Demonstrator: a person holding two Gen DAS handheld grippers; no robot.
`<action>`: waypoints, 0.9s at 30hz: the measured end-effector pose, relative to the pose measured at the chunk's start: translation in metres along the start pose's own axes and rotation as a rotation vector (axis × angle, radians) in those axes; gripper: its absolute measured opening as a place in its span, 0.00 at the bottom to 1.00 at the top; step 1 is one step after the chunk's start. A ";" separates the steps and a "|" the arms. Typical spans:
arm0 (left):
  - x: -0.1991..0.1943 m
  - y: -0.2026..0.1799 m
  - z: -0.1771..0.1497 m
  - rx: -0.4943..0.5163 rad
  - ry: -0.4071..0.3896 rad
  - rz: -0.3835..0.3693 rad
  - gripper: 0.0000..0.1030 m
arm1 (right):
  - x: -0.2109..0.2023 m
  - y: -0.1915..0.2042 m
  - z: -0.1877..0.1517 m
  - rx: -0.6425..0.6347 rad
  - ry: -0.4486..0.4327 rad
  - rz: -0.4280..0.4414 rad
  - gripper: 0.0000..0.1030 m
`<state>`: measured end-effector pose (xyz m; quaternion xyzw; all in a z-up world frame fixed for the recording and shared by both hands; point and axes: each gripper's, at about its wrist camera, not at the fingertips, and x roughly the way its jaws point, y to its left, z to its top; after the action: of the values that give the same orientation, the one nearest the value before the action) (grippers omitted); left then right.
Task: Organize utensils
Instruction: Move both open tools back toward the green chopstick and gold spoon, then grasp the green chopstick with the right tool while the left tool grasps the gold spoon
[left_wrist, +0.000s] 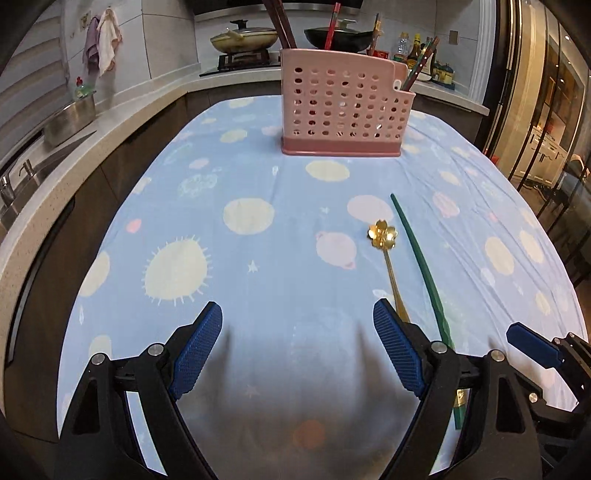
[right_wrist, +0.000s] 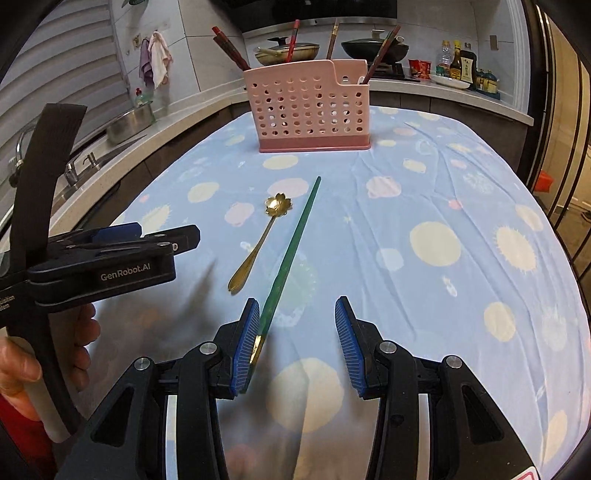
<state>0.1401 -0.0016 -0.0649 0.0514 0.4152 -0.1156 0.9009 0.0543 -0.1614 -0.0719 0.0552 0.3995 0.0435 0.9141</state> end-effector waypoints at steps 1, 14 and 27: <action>0.000 0.000 -0.003 -0.001 0.008 -0.002 0.78 | 0.001 0.003 -0.004 -0.001 0.006 0.008 0.41; -0.002 0.006 -0.024 -0.012 0.044 -0.010 0.78 | 0.010 0.022 -0.022 -0.038 0.036 0.010 0.36; -0.003 -0.013 -0.024 -0.004 0.046 -0.091 0.78 | 0.007 -0.002 -0.021 0.013 0.008 -0.052 0.06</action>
<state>0.1180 -0.0091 -0.0781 0.0334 0.4381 -0.1543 0.8850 0.0438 -0.1615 -0.0921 0.0504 0.4045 0.0172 0.9130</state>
